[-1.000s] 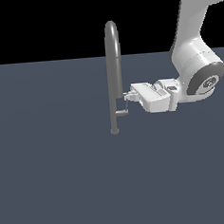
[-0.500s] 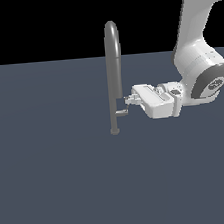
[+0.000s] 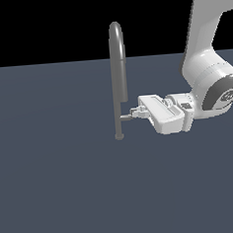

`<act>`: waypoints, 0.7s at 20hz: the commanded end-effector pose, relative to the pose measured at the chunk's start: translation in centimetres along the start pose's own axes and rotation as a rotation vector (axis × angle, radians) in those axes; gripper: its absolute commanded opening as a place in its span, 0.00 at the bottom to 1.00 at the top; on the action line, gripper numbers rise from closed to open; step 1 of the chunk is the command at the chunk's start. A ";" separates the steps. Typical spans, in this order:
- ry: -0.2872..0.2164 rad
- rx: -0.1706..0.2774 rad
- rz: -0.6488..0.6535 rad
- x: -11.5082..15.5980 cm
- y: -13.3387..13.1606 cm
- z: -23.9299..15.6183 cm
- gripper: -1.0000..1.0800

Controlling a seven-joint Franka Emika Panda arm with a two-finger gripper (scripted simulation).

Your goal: Turn on the faucet by rotating a designated handle.

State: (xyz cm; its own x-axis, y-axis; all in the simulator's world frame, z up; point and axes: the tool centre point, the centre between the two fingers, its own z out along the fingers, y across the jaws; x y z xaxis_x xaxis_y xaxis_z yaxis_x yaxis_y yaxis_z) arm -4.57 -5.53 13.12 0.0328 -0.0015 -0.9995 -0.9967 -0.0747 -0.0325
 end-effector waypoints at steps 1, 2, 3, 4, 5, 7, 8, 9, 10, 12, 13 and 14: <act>-0.004 0.003 0.033 2.7 1.7 0.0 0.00; -0.004 0.003 0.033 2.7 1.7 0.0 0.00; -0.002 0.000 0.003 0.9 0.6 0.0 0.00; -0.002 0.000 0.007 1.5 0.7 0.0 0.00; -0.003 0.000 0.010 2.1 0.8 0.0 0.00; -0.003 0.001 0.017 3.3 1.0 0.0 0.00; -0.003 0.001 0.020 3.9 1.2 0.0 0.00; -0.003 0.002 0.024 4.5 1.3 0.0 0.00; -0.004 0.002 0.027 5.0 1.4 0.0 0.00; -0.004 0.002 0.030 5.6 1.5 0.0 0.00; -0.006 -0.003 -0.002 3.5 0.6 0.0 0.00; -0.006 -0.003 0.001 4.0 0.5 0.0 0.00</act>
State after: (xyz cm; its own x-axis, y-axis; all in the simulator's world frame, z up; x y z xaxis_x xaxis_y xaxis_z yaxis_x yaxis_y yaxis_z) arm -5.00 -5.57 9.54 0.0350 0.0056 -0.9994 -0.9962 -0.0791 -0.0353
